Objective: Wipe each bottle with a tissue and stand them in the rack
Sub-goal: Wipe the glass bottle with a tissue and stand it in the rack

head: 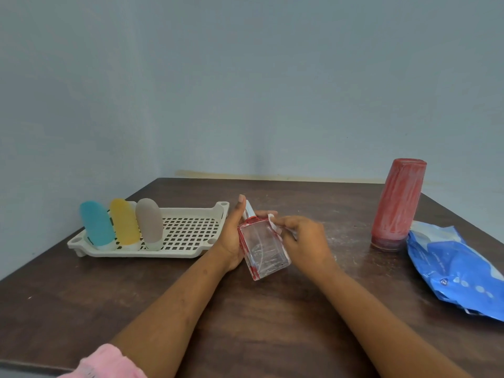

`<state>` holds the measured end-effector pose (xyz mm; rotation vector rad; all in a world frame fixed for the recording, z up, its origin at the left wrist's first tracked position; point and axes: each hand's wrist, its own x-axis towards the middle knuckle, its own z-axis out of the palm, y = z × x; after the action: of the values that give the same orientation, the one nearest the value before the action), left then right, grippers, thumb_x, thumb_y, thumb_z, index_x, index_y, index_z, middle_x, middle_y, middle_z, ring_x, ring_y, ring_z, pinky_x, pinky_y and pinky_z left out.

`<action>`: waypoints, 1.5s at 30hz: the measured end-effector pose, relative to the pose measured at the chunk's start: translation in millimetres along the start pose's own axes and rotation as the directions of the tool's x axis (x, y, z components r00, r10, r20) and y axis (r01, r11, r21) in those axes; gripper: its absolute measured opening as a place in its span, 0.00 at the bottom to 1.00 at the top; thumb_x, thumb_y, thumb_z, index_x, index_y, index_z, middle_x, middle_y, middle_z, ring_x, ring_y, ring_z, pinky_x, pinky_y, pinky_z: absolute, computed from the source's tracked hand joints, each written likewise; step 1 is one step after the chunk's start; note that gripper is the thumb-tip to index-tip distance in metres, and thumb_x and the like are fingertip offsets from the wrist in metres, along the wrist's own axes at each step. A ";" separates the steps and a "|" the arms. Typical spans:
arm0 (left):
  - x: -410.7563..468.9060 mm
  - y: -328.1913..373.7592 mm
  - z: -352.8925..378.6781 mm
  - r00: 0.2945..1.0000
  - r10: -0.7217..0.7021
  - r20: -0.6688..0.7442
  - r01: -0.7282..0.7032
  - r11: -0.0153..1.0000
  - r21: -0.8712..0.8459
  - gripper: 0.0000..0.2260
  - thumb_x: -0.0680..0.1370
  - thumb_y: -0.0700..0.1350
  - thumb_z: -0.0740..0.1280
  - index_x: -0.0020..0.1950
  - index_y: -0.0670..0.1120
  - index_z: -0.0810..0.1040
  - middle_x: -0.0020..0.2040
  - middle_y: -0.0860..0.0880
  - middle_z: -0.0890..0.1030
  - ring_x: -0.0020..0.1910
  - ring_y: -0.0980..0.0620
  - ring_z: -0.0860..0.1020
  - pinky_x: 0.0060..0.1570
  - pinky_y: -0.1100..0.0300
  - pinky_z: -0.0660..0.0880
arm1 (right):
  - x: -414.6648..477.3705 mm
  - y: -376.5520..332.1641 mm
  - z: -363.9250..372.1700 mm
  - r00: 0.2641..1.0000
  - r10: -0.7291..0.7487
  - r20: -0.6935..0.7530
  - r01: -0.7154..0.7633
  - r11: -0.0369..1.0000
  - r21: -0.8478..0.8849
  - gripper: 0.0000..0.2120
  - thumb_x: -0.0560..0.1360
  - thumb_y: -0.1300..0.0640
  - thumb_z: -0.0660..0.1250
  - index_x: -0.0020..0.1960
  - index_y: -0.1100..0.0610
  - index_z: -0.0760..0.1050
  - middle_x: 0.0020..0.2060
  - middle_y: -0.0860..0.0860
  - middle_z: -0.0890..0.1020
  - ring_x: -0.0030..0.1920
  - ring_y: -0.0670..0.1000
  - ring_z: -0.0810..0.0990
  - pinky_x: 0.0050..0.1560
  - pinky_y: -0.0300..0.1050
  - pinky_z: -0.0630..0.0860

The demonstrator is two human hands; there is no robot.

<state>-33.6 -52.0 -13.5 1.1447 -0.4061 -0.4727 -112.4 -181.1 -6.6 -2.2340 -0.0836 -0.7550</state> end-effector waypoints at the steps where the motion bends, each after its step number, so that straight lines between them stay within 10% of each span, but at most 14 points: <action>1: -0.2 0.0 0.0 1.000 0.010 0.001 -0.010 1.000 0.007 0.37 0.70 0.69 0.59 0.57 0.36 0.80 0.50 0.36 0.81 0.51 0.39 0.80 0.55 0.45 0.77 | -0.4 2.0 -1.7 1.000 0.025 0.000 -0.025 1.000 -0.005 0.11 0.77 0.60 0.65 0.58 0.54 0.80 0.52 0.44 0.81 0.44 0.38 0.76 0.43 0.19 0.70; 11: -0.1 0.9 0.7 0.999 0.039 0.038 -0.040 0.999 0.025 0.33 0.71 0.66 0.56 0.48 0.38 0.81 0.42 0.42 0.82 0.42 0.48 0.81 0.50 0.52 0.76 | -3.7 10.6 -29.6 0.987 0.015 0.162 -0.012 1.000 -0.020 0.07 0.71 0.63 0.68 0.43 0.53 0.83 0.38 0.44 0.82 0.39 0.37 0.78 0.35 0.26 0.70; 45: 4.2 -3.0 -2.0 0.999 0.046 0.023 -0.043 0.994 -0.102 0.29 0.74 0.65 0.60 0.44 0.37 0.78 0.40 0.41 0.80 0.40 0.45 0.78 0.47 0.53 0.76 | -23.2 4.7 -36.3 0.949 -0.010 0.316 0.032 0.997 -0.066 0.03 0.71 0.58 0.72 0.44 0.52 0.83 0.40 0.40 0.81 0.42 0.36 0.78 0.43 0.27 0.71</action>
<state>-29.5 -53.8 -16.7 1.0305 -0.4243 -0.4644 -148.0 -205.5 -2.8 -2.4086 -0.2401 -0.4100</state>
